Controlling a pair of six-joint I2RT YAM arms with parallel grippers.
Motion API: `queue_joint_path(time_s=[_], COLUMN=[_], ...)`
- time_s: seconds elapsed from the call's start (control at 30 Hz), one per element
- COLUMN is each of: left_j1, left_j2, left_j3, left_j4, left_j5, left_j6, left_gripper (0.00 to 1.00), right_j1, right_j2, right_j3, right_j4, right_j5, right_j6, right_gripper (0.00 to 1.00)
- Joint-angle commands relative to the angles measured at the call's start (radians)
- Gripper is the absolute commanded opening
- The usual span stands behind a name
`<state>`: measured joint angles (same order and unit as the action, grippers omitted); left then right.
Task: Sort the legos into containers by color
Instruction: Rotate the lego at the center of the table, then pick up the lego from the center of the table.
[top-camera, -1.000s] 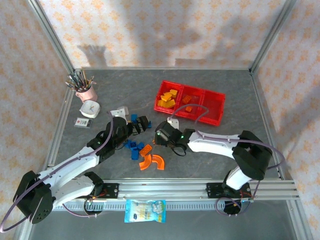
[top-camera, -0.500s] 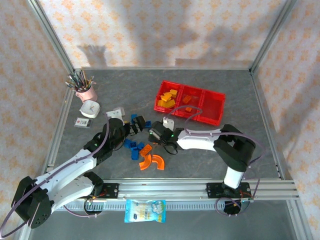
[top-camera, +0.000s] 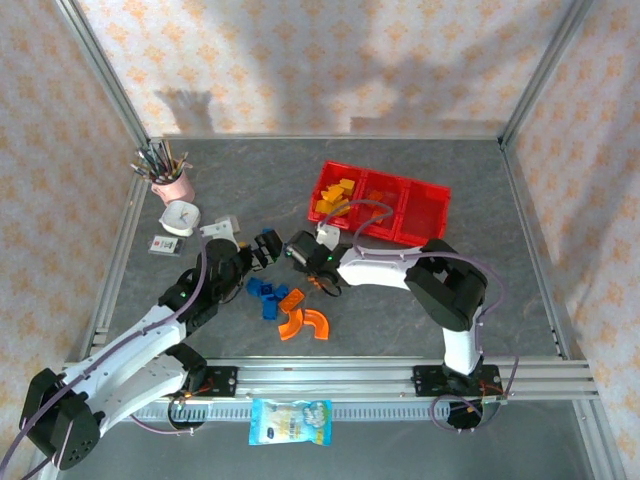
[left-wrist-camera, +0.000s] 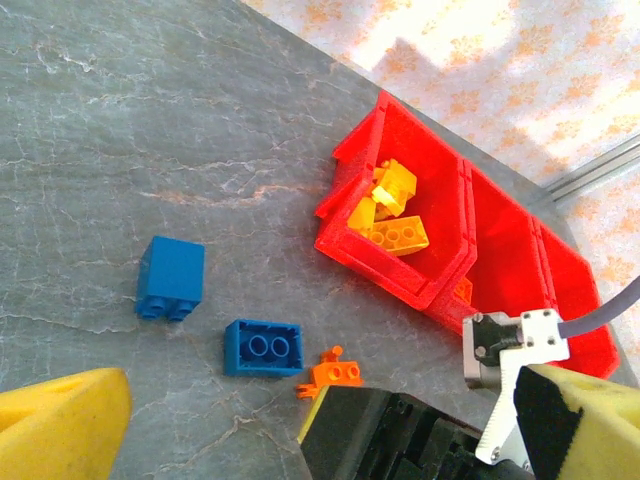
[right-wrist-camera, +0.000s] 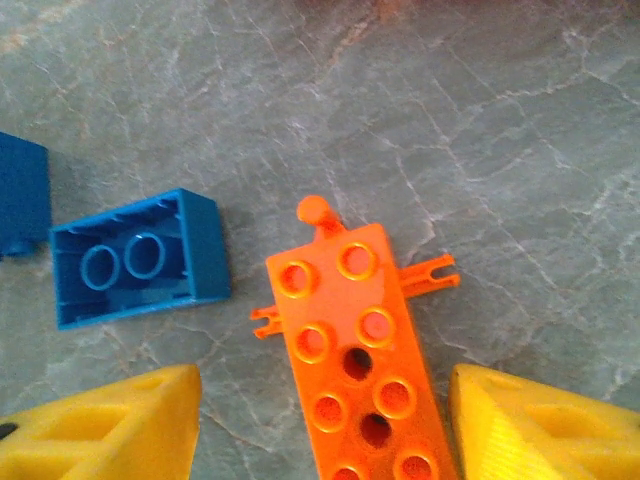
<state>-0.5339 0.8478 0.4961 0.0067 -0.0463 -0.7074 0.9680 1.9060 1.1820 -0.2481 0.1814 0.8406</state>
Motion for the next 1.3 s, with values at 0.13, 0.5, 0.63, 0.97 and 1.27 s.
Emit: queue_joint_path(time_s=[0.13, 0.5, 0.63, 0.97, 1.27], left_j1=[0.011, 0.012, 0.011, 0.014, 0.012], left_j2=[-0.019, -0.03, -0.042, -0.046, -0.046], left_j3=[-0.011, -0.021, -0.024, -0.015, 0.014], left_j4=[-0.017, -0.019, -0.022, -0.036, -0.042], left_j5=[-0.029, -0.02, -0.023, -0.026, -0.007], left_j6=[-0.017, -0.027, -0.027, -0.024, -0.03], left_gripper=[0.99, 0.99, 0.99, 0.99, 0.99], right_j1=[0.013, -0.003, -0.01, -0.018, -0.072], right_j2=[-0.014, 0.056, 0.091, 0.048, -0.144], right_j3=[-0.015, 0.056, 0.089, 0.088, -0.001], right_j4=[-0.119, -0.159, -0.164, -0.165, -0.166], right_j5=[0.02, -0.023, -0.031, -0.04, -0.007], right_j6=[-0.066, -0.197, -0.23, -0.256, -0.25], right_gripper=[0.56, 0.5, 0.45, 0.31, 0.27])
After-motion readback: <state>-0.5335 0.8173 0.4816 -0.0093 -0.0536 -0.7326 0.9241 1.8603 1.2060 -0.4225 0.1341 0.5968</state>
